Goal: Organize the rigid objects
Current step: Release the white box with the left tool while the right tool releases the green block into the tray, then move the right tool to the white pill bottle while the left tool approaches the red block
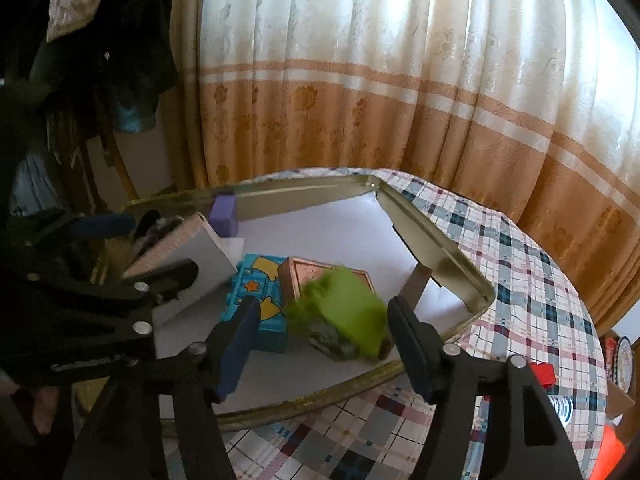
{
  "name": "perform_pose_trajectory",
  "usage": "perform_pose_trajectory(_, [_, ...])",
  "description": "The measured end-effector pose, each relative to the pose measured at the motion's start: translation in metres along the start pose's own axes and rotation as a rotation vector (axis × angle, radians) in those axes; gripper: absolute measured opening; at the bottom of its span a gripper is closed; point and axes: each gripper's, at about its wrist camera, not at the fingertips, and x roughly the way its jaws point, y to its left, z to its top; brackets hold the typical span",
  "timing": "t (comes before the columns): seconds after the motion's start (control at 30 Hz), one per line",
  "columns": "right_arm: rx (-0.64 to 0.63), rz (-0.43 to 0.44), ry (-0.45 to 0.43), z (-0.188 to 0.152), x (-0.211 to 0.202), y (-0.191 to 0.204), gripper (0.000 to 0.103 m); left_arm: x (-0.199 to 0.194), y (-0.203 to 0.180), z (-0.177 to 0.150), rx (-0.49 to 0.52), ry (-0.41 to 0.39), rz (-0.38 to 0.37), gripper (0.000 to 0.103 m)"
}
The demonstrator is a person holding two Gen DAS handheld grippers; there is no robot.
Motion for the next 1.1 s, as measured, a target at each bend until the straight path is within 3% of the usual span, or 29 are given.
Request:
perform_pose_trajectory(0.07, [0.010,-0.009,-0.013,0.000,-0.007,-0.004,0.072,-0.001,0.001,0.000,-0.010,-0.004,0.004,0.094])
perform_pose_trajectory(0.37, [0.093,-0.053,-0.031,-0.014,-0.028,-0.034,0.073,-0.004,-0.003,0.000,-0.023,-0.010,-0.004,0.097])
perform_pose_trajectory(0.6, [0.177,-0.121,-0.041,-0.034,-0.047,-0.075,0.073,-0.013,-0.037,0.005,0.022,-0.017,-0.056,0.098])
perform_pose_trajectory(0.83, [0.281,-0.255,0.037,-0.058,-0.049,-0.128,0.079,-0.018,-0.084,0.012,0.107,-0.030,-0.116,0.099])
perform_pose_trajectory(0.93, [0.299,-0.280,0.091,-0.065,-0.041,-0.141,0.079,-0.018,-0.103,0.015,0.135,-0.033,-0.141,0.100])
perform_pose_trajectory(1.1, [0.334,-0.259,0.105,-0.068,-0.036,-0.153,0.079,-0.008,-0.121,0.020,0.144,-0.018,-0.152,0.101])
